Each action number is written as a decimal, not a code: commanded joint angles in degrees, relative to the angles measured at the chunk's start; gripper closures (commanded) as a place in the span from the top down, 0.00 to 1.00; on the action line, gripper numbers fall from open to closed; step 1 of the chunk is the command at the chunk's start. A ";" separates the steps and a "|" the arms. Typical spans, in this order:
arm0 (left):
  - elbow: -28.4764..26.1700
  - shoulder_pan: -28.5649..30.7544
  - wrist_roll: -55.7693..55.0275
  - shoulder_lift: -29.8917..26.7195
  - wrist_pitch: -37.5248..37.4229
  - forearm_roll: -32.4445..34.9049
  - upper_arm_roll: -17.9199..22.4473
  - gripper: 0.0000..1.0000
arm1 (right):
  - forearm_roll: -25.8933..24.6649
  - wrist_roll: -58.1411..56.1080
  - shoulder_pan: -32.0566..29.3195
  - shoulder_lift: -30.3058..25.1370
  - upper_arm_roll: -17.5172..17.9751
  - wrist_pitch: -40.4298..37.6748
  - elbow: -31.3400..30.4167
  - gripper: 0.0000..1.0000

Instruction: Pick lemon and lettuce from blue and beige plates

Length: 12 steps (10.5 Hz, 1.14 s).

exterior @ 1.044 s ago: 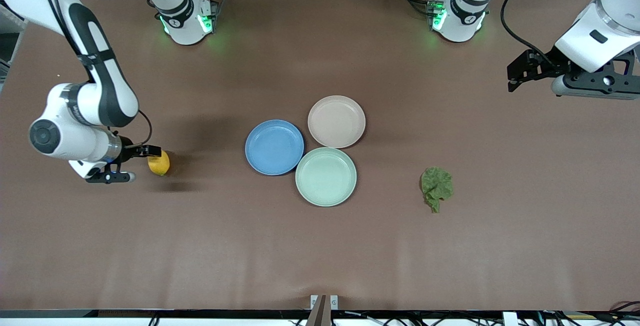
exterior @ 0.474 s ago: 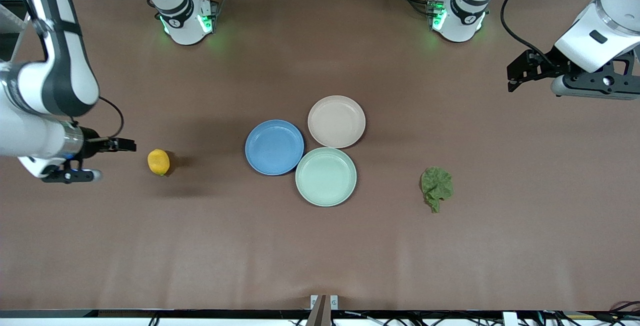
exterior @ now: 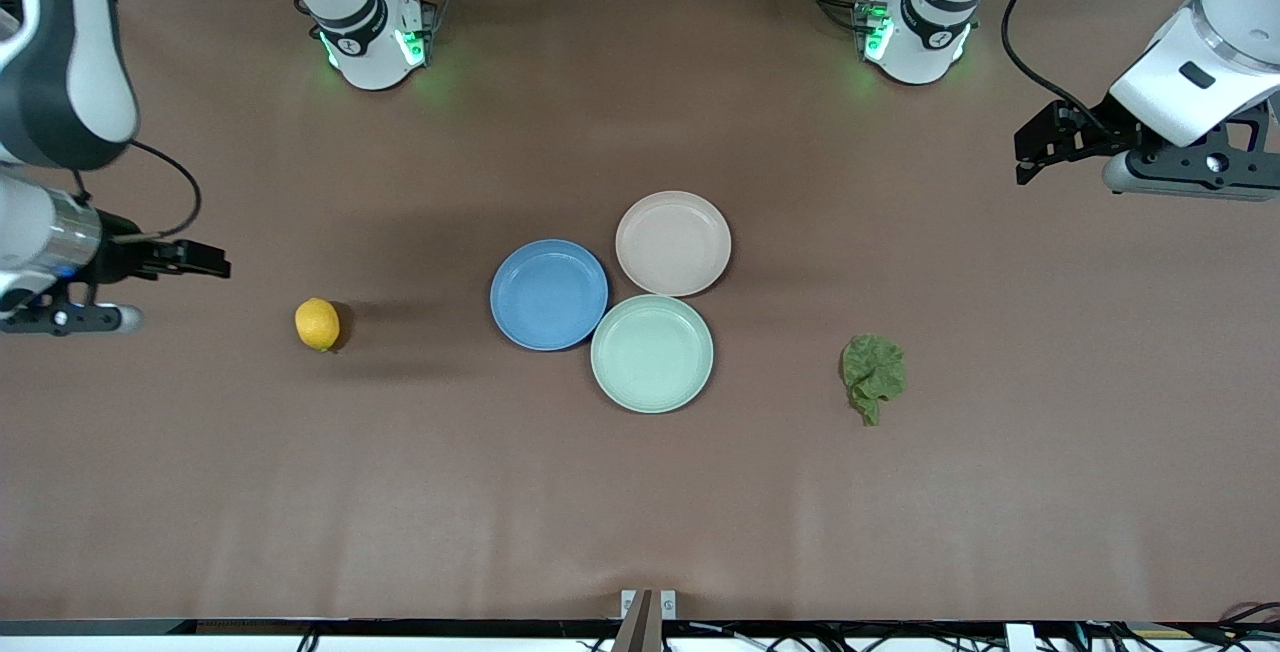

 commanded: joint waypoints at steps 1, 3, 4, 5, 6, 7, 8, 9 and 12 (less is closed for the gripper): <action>0.98 0.36 0.99 0.15 0.02 -0.62 -0.17 1.00 | -0.71 -0.08 -0.52 -0.69 0.03 -6.66 5.53 1.00; 0.90 0.36 0.90 0.15 0.02 -0.62 -0.17 1.00 | -1.06 0.18 1.66 -2.35 -1.54 -9.49 6.69 1.00; 0.90 0.27 0.90 0.15 0.02 -0.62 -0.17 1.00 | -0.97 0.36 5.68 -3.23 -5.82 -9.93 6.69 1.00; 0.90 0.10 0.73 0.24 0.02 -0.62 -0.17 1.00 | -0.62 0.45 7.38 -3.50 -7.78 -10.03 6.69 1.00; 0.90 -0.08 0.64 0.24 0.02 -0.62 -0.17 1.00 | -0.36 0.27 7.48 -4.20 -7.80 -10.03 7.48 1.00; 0.90 -0.17 0.47 0.32 0.02 -0.62 -0.17 1.00 | -0.01 0.27 7.48 -4.21 -7.88 -10.29 9.92 1.00; 0.90 -0.34 0.46 0.41 0.02 -0.71 -0.26 1.00 | 0.08 0.27 7.66 -4.12 -7.97 -12.73 12.12 1.00; 0.90 -0.34 0.46 0.50 0.02 -0.71 -0.26 1.00 | 0.08 0.36 7.75 -4.12 -7.97 -15.62 13.62 1.00; 0.72 -0.17 0.46 0.50 0.02 -0.71 -0.26 1.00 | 0.08 0.54 8.89 -3.94 -8.32 -15.57 13.20 1.00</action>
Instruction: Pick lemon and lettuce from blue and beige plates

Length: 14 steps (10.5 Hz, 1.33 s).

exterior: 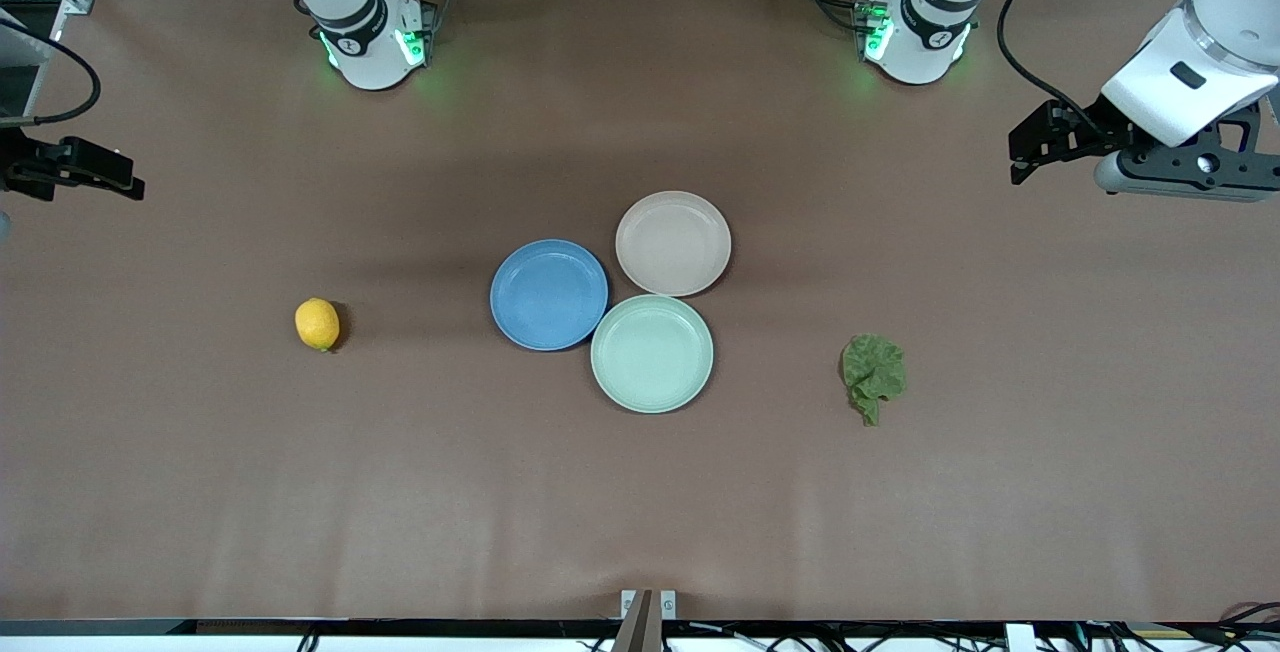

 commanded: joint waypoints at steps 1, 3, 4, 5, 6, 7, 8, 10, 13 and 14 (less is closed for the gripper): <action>0.71 0.03 0.47 0.33 0.02 -0.71 -0.07 1.00 | 0.21 0.62 2.57 0.02 -1.39 0.99 -0.48 1.00; 0.71 0.03 0.47 0.33 0.02 -0.71 -0.07 1.00 | 0.21 0.53 2.94 -0.95 -1.65 3.97 -2.93 1.00; 0.71 0.03 0.47 0.42 0.02 -0.71 -0.07 1.00 | 0.21 0.53 3.20 -0.95 -1.74 4.42 -3.12 1.00; 0.71 -0.06 0.47 0.42 0.02 -0.71 -0.07 1.00 | 0.21 0.62 3.46 -0.95 -1.83 4.86 -3.29 1.00; 0.71 -0.15 0.38 0.42 0.02 -0.71 -0.07 1.00 | 0.21 0.62 3.55 -0.95 -1.83 6.25 -3.38 1.00; 0.71 -0.15 0.38 0.42 0.02 -0.62 -0.07 1.00 | 0.21 0.53 3.47 -0.86 -1.74 7.05 -3.47 1.00; 0.63 -0.15 0.38 0.50 0.02 -0.71 -0.07 1.00 | 0.21 0.62 3.46 -0.78 -1.74 7.15 -3.47 1.00; 0.63 -0.06 0.38 0.50 0.02 -0.62 -0.07 1.00 | 0.21 0.53 3.90 -0.78 -1.74 7.32 -3.38 1.00; 0.63 -0.06 0.38 0.59 0.02 -0.71 -0.07 1.00 | 0.38 0.53 3.73 -0.51 -1.66 7.41 -3.30 1.00; 0.63 -0.15 0.38 0.59 0.02 -0.71 -0.07 1.00 | 1.25 0.53 3.64 -0.51 -1.74 7.50 -3.30 1.00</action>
